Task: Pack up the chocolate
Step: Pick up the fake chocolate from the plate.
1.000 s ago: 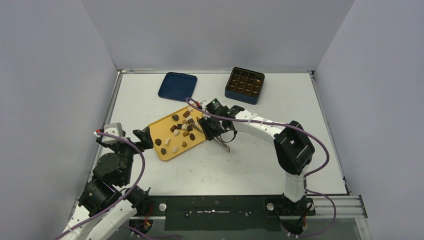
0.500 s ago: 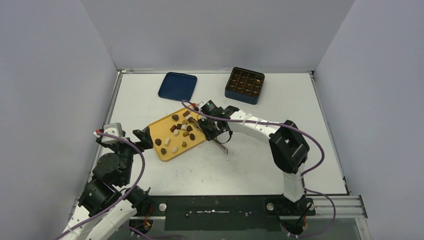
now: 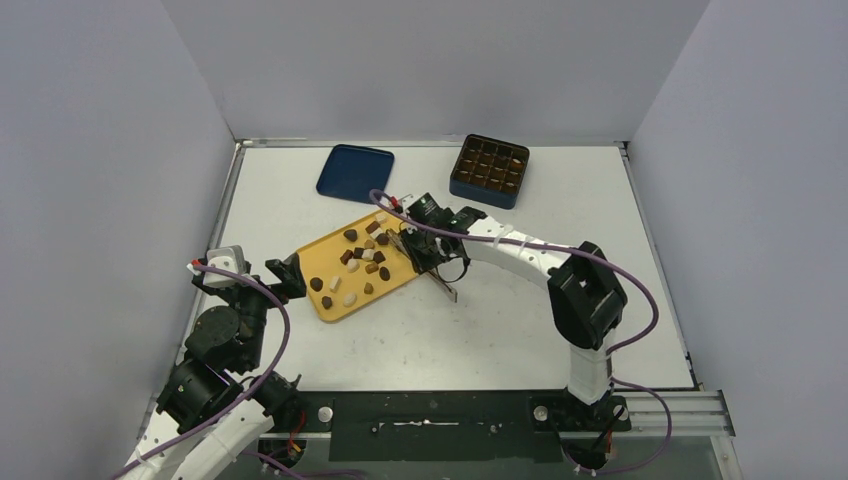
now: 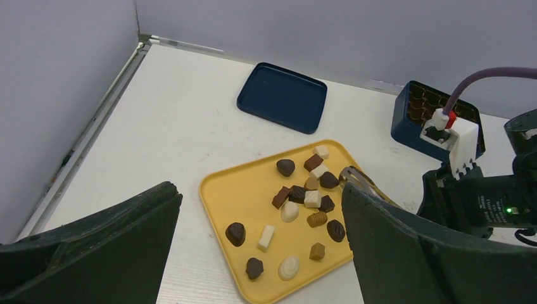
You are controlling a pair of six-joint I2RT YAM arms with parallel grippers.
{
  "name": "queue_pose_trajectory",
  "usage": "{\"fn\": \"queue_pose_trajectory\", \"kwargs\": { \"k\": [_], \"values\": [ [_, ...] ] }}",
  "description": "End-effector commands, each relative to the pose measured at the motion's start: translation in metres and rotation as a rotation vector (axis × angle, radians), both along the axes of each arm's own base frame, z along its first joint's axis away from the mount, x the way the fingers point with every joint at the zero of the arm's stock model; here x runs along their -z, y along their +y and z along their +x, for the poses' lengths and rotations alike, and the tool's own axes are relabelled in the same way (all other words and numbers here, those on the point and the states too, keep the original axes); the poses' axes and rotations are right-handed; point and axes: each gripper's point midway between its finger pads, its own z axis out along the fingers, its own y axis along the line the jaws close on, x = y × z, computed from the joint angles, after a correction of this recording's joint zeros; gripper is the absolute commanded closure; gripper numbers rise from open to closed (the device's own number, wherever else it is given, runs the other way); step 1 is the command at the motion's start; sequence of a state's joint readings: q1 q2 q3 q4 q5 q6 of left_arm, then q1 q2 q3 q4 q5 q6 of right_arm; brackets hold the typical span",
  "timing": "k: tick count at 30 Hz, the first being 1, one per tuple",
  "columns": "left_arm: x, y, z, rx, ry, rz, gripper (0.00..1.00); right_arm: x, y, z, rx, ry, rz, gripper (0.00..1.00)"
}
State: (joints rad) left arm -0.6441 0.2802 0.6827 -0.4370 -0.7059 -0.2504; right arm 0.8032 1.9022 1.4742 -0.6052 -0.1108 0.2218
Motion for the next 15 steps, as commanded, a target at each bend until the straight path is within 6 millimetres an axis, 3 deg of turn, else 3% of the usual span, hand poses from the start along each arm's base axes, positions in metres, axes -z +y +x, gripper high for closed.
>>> {"fn": "queue_pose_trajectory", "kwargs": {
  "k": [1,15],
  "values": [
    [-0.013,0.002,-0.001,-0.006,-0.041,-0.029,0.03,-0.059,0.0,0.024,0.055,-0.132,0.126,0.86],
    [-0.014,-0.001,-0.001,0.012,-0.046,-0.031,0.03,-0.098,-0.038,0.063,0.164,-0.19,0.216,0.88]
  ]
}}
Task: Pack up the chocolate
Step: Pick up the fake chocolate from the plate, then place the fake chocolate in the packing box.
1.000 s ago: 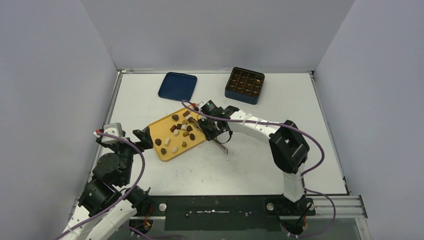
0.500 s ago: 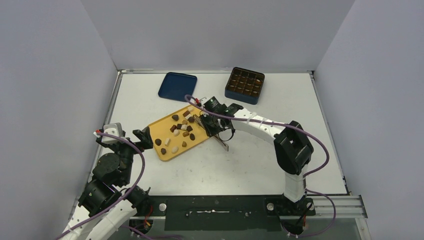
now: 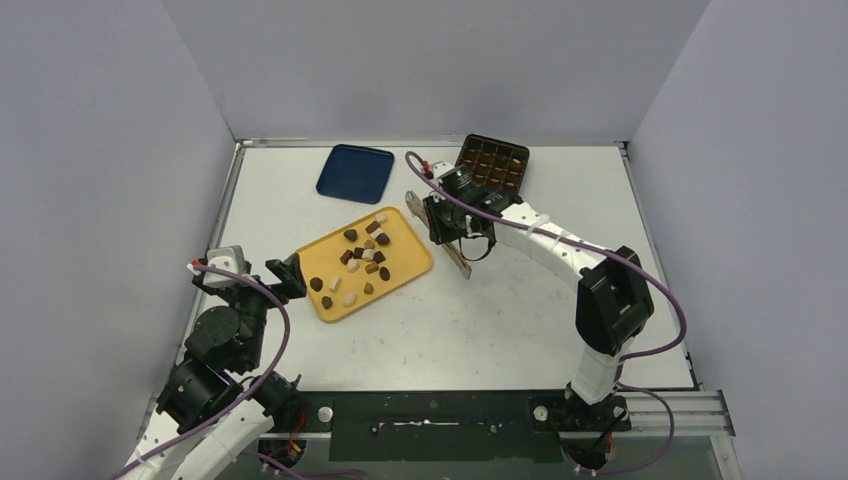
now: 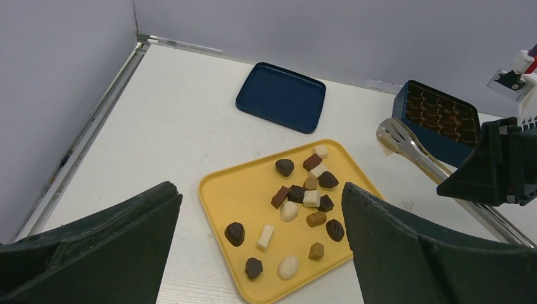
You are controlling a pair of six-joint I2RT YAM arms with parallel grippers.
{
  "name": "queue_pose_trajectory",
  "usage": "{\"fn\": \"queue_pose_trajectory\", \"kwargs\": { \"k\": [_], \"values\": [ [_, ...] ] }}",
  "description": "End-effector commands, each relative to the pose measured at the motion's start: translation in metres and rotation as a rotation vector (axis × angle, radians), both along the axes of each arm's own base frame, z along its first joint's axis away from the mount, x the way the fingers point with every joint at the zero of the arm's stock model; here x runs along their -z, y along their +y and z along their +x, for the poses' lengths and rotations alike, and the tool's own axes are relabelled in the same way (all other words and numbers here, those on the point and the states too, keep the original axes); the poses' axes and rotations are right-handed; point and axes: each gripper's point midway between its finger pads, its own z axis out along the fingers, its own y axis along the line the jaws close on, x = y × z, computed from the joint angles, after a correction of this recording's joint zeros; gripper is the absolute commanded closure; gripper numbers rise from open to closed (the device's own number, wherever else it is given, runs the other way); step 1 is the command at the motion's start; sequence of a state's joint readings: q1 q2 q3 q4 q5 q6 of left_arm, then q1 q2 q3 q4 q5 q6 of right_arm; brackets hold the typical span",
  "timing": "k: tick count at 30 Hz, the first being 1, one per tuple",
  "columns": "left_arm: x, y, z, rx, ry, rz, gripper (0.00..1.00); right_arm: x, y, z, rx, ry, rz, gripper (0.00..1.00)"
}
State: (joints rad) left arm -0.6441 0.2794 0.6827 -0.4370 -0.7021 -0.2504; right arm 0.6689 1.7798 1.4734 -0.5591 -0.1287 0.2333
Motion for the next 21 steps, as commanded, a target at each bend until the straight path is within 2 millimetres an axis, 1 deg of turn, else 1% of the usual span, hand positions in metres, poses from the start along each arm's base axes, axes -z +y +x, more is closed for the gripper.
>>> {"fn": "queue_pose_trajectory", "kwargs": {
  "k": [1,7,10,15,18,21],
  "values": [
    [-0.013,0.0,-0.001,0.008,-0.046,-0.031,0.03,-0.043,-0.007,0.02,0.042,-0.09,0.087,0.88],
    [-0.015,-0.003,-0.001,0.025,-0.054,-0.037,0.03,-0.057,-0.035,0.055,0.138,-0.141,0.061,0.87],
    [-0.016,-0.004,-0.001,0.033,-0.057,-0.038,0.03,-0.061,-0.053,0.074,0.187,-0.155,0.052,0.87],
    [-0.015,-0.007,-0.001,0.044,-0.057,-0.038,0.03,-0.077,-0.081,0.109,0.258,-0.204,0.048,0.87],
    [-0.015,-0.008,0.0,0.048,-0.054,-0.034,0.03,-0.083,-0.099,0.13,0.307,-0.221,0.048,0.87],
    [-0.015,-0.008,0.0,0.049,-0.056,-0.035,0.03,-0.084,-0.113,0.145,0.344,-0.238,0.046,0.86]
  ]
}}
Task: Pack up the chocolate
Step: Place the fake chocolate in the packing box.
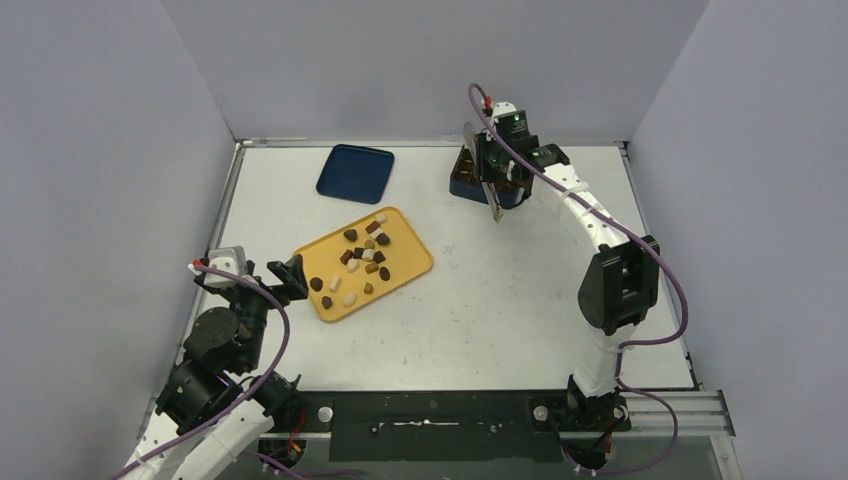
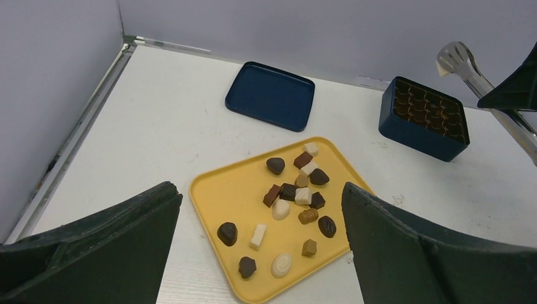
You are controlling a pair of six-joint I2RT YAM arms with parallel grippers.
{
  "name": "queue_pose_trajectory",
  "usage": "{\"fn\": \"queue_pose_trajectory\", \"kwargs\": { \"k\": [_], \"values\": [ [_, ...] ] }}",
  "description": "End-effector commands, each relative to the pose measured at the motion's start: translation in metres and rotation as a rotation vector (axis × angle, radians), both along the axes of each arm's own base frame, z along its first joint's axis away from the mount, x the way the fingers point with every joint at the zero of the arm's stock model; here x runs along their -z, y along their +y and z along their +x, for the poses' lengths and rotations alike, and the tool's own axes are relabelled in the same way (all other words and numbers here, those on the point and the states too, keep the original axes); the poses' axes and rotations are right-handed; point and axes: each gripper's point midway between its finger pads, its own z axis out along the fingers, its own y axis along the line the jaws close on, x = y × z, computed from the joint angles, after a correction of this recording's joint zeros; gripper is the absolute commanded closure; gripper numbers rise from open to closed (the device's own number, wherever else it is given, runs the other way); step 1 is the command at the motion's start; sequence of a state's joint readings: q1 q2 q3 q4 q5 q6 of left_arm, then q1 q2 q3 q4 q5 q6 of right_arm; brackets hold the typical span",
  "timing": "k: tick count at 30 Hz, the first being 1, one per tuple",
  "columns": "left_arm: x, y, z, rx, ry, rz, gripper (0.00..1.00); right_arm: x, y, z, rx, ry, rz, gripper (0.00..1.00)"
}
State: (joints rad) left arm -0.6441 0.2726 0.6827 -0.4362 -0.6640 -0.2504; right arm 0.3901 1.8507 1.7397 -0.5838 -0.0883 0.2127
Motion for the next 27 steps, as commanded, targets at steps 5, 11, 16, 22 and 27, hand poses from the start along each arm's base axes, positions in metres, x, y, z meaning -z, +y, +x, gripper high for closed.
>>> {"fn": "queue_pose_trajectory", "kwargs": {
  "k": [5,11,16,22,27],
  "values": [
    [-0.015,-0.002,0.001,0.011,-0.054,-0.033,0.03,-0.003,-0.046,0.051,0.118,-0.059,-0.024,0.85],
    [-0.013,-0.004,0.003,0.014,-0.045,-0.025,0.03,0.017,-0.062,0.075,0.13,-0.025,-0.008,0.85],
    [-0.012,-0.004,0.004,0.011,-0.042,-0.023,0.03,0.025,-0.068,0.09,0.129,-0.017,0.016,0.85],
    [-0.012,-0.004,0.005,0.009,-0.039,-0.021,0.03,0.035,-0.067,0.101,0.116,-0.007,0.034,0.84],
    [-0.012,-0.004,0.005,0.009,-0.039,-0.021,0.03,0.048,-0.067,0.107,0.116,0.0,0.043,0.83]
  ]
}}
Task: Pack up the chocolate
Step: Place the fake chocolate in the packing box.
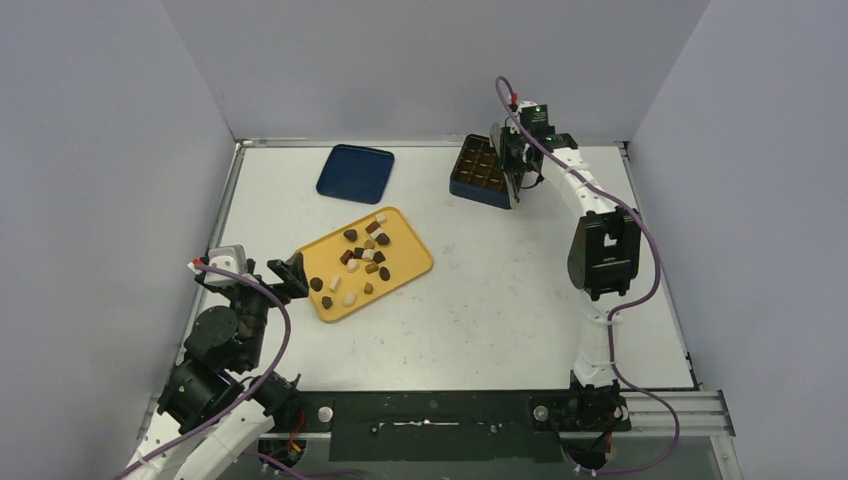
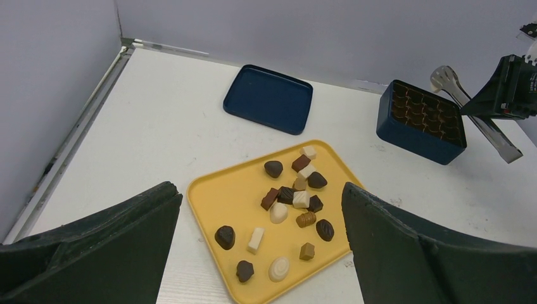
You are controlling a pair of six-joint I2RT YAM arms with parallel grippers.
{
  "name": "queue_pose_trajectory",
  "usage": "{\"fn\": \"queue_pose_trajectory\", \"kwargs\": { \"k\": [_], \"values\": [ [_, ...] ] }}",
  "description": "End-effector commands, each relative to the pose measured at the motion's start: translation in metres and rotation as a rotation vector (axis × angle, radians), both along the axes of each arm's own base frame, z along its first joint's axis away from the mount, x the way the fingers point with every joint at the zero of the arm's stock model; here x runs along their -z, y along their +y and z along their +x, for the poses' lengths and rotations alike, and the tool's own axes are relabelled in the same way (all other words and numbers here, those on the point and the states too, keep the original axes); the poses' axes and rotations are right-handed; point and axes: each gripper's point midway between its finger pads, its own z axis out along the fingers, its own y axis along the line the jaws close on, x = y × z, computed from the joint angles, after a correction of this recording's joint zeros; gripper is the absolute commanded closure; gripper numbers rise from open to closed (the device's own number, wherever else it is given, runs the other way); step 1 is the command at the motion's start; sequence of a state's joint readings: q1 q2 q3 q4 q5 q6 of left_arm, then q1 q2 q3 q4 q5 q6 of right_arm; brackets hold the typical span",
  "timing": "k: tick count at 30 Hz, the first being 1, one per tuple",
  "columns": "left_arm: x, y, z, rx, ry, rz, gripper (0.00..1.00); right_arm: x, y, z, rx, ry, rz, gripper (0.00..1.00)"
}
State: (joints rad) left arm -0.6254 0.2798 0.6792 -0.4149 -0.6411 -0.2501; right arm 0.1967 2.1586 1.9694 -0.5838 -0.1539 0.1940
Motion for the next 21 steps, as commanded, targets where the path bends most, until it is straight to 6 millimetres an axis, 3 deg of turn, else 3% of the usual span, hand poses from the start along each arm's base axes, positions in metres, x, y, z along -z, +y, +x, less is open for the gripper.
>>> {"fn": "queue_pose_trajectory", "kwargs": {
  "k": [1,12,21],
  "values": [
    [-0.01,-0.002,0.002,0.005,-0.031,-0.015,0.03,-0.017,0.005,0.023,-0.014,-0.087,0.032,0.83],
    [-0.01,-0.002,0.003,0.005,-0.031,-0.014,0.03,0.003,0.002,0.035,0.007,-0.07,0.011,0.78],
    [-0.01,-0.001,0.002,0.003,-0.031,-0.013,0.03,0.004,-0.002,0.038,0.023,-0.073,-0.007,0.7]
  ]
}}
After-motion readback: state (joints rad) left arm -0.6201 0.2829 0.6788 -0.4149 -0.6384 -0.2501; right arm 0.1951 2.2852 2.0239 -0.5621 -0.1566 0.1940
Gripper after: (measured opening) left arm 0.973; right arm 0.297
